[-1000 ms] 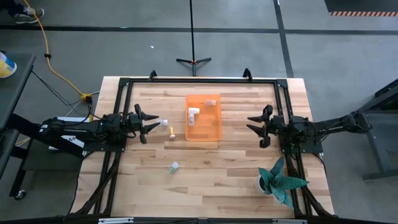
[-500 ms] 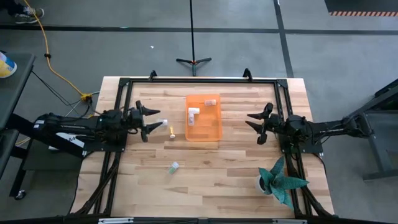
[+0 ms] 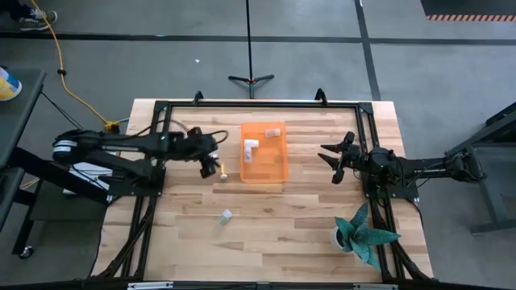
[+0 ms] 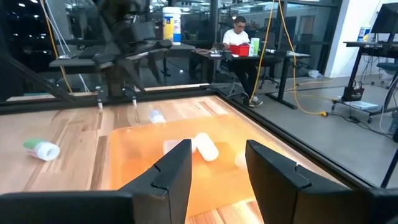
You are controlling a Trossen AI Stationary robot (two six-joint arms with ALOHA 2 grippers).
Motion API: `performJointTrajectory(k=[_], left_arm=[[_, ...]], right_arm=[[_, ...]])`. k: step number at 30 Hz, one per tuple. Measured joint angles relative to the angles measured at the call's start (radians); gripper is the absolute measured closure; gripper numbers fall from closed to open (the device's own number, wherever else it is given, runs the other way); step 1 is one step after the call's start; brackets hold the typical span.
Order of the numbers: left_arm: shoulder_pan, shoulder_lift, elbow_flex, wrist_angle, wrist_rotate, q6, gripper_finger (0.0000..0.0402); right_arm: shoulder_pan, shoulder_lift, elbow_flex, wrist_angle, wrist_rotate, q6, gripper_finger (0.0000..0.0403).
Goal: Pick and place pill bottles into a basket
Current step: Put the transparent pill bottle into the orange bin
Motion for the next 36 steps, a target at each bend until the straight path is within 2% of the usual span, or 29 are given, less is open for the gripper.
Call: performJointTrajectory(k=[6, 10, 18, 27, 36], left_arm=[[0.104, 0.138, 0.043, -0.04, 0.093, 0.039, 0.0133], [0.145, 0.193, 0.043, -0.063, 0.113, 0.087, 0.0134], [0.156, 0.212, 0.043, -0.078, 0.169, 0.239, 0.0137], [0.156, 0.214, 0.006, -0.066, 0.17, 0.236, 0.0137], [0.165, 0.275, 0.005, -0.022, 0.167, 0.244, 0.0137]], right_arm=[[0.0, 0.0, 0.0, -0.015, -0.004, 0.0, 0.0261], [0.0, 0.0, 0.0, -0.023, -0.004, -0.001, 0.0261], [0.0, 0.0, 0.0, -0.043, -0.004, -0.005, 0.0261], [0.0, 0.0, -0.001, -0.067, -0.004, -0.004, 0.0261], [0.001, 0.0, -0.001, -0.071, -0.008, -0.004, 0.0261]])
